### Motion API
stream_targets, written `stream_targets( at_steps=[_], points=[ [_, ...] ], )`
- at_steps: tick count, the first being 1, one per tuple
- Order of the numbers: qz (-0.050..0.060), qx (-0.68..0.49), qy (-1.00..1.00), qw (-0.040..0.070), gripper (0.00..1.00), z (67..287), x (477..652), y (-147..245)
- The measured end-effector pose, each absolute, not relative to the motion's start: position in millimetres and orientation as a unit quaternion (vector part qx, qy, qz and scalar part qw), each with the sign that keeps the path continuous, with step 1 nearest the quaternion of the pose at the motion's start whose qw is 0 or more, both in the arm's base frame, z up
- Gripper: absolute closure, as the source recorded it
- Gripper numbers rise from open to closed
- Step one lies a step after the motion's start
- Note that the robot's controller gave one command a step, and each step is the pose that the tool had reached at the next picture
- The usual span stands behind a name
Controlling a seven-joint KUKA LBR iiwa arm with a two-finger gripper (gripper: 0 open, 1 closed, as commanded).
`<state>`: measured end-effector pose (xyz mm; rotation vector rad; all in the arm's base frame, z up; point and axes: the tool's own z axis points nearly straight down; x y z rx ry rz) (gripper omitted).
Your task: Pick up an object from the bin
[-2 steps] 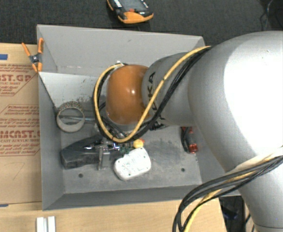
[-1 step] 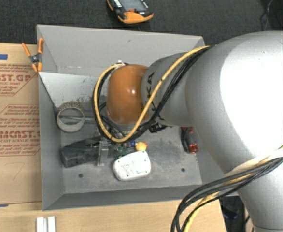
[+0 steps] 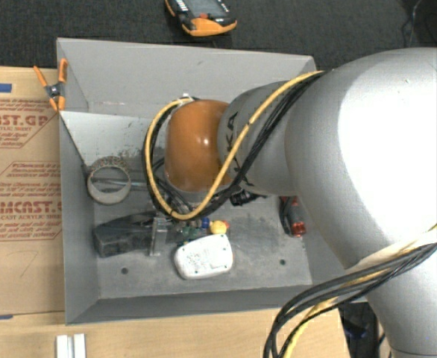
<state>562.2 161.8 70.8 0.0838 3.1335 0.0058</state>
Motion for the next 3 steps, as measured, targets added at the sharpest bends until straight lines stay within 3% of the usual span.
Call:
stream_targets(
  at_steps=[2, 3],
  points=[
    [0.001, 0.025, 1.000, 0.001, 1.00, 80, 560.1, 162],
    [0.001, 0.024, 1.000, -0.003, 1.00, 113, 557.8, 162]
  ],
)
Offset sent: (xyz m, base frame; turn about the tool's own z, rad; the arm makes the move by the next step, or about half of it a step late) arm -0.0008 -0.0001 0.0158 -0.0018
